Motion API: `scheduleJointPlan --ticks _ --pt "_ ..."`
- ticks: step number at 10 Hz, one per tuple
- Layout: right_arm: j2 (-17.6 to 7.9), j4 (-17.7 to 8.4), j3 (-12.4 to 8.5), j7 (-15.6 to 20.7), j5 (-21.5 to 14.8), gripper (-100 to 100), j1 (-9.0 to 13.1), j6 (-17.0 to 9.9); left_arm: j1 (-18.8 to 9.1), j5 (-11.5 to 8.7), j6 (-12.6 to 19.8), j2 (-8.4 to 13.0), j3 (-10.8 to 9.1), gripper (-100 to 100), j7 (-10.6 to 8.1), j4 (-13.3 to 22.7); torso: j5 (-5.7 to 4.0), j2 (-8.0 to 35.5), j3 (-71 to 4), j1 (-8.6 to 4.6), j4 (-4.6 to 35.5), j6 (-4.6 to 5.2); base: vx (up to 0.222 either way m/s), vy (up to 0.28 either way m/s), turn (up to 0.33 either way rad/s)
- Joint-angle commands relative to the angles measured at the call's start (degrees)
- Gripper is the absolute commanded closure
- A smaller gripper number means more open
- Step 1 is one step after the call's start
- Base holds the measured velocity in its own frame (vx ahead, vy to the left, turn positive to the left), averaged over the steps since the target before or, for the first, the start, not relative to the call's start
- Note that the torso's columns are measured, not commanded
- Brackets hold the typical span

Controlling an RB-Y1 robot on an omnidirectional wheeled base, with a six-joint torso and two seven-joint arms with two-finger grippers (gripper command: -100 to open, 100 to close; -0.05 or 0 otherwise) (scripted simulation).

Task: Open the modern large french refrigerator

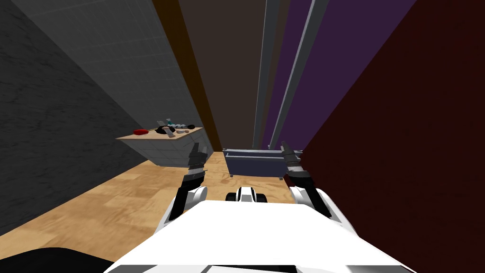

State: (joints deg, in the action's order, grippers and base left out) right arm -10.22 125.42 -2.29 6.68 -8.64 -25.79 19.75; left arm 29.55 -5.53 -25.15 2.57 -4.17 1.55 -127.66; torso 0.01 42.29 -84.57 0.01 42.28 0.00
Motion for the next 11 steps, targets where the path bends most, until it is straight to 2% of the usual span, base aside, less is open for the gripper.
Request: scheduleJointPlan --ticks 1,2,3,5,6,8,9,11 --pt "-0.76 -1.39 -0.43 4.52 -4.08 -100 0.44 -0.76 0.00 0.00 0.00 0.00 0.00 0 0.00 0.00 -0.01 0.02 0.01 -0.02 0.01 0.00 0.036 0.077 -0.013" --pt "-0.91 -2.04 -0.59 6.10 -5.73 -100 0.59 -0.93 0.00 0.00 0.00 0.00 0.00 0 0.00 0.00 0.00 0.00 0.00 0.00 0.00 0.00 0.041 0.090 -0.014" --pt "-0.91 -2.04 -0.59 6.53 -5.73 -100 0.59 -0.93 0.00 0.00 0.00 0.00 0.00 0 0.00 0.00 0.01 -0.02 -0.01 0.04 -0.01 0.00 0.036 0.064 -0.009" --pt "-1.16 -3.39 -0.92 10.13 -9.15 -100 0.91 -1.29 0.00 0.00 0.00 0.00 0.00 0 0.00 0.00 -0.03 0.01 0.01 -0.10 0.00 0.00 0.035 0.061 -0.015" --pt "-1.16 -3.39 -0.92 10.36 -9.15 -100 0.91 -1.29 0.00 0.00 0.00 0.00 0.00 0 0.00 0.00 -0.01 0.00 0.00 0.00 0.00 0.00 0.028 0.046 -0.010" --pt "-1.43 -4.84 -1.26 13.94 -12.69 -100 1.24 -1.67 0.00 0.00 0.00 0.00 0.00 0 0.00 0.00 -0.02 0.02 0.01 -0.07 0.01 0.00 0.032 0.053 -0.011" --pt "-1.43 -4.84 -1.26 14.31 -12.69 -100 1.24 -1.67 0.00 0.00 0.00 0.00 0.00 0 0.00 0.00 0.01 -0.03 -0.01 0.06 0.00 0.00 0.031 0.058 -0.011" --pt "-1.76 -6.45 -1.60 18.04 -16.30 -100 1.60 -2.06 0.00 0.00 0.00 0.00 0.00 0 0.00 0.00 -0.01 0.02 0.01 -0.03 0.01 0.00 0.031 0.059 -0.015"
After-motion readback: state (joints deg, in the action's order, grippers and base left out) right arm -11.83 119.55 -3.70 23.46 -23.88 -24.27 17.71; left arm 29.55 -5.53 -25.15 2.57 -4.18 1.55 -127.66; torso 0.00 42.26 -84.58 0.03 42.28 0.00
